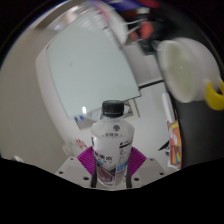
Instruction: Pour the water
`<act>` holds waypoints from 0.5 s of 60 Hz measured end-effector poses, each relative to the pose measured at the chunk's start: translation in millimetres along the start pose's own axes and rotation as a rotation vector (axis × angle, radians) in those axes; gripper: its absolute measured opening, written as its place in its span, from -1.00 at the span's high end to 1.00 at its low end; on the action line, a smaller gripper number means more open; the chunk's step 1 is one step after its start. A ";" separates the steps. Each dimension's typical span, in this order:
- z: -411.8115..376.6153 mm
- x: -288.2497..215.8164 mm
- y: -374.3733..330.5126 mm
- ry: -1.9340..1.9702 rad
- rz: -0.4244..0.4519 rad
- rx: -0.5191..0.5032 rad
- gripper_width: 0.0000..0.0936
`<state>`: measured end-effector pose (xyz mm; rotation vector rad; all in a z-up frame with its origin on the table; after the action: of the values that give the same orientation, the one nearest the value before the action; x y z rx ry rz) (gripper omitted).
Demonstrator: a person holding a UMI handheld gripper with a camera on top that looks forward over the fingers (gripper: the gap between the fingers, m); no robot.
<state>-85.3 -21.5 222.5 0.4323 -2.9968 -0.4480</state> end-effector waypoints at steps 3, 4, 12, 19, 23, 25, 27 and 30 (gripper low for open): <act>15.0 -16.5 -1.6 0.142 0.048 -0.023 0.20; 20.3 -19.8 -4.3 0.172 0.063 -0.019 0.19; 43.2 -33.6 -20.4 0.299 0.114 -0.006 0.19; 35.8 -30.0 -24.3 0.300 0.093 -0.011 0.20; 32.0 -37.7 -25.3 0.289 0.065 -0.007 0.19; 26.5 -37.8 -24.2 0.266 0.046 0.001 0.19; 16.3 -29.0 -29.6 0.215 0.015 0.005 0.20; 1.0 -28.4 -25.9 0.103 -0.032 0.017 0.20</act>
<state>-51.4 -36.9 212.7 0.4890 -2.9006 -0.3910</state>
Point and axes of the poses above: the point between the fingertips, and its own axes, seen from behind it with the camera up: z to the right, x down, y forward, the way the camera looks, the point moved 8 cm from there along -y, backward, against the way the camera looks, and after that the axes turned 14 degrees about -y, right-handed, at the moved point
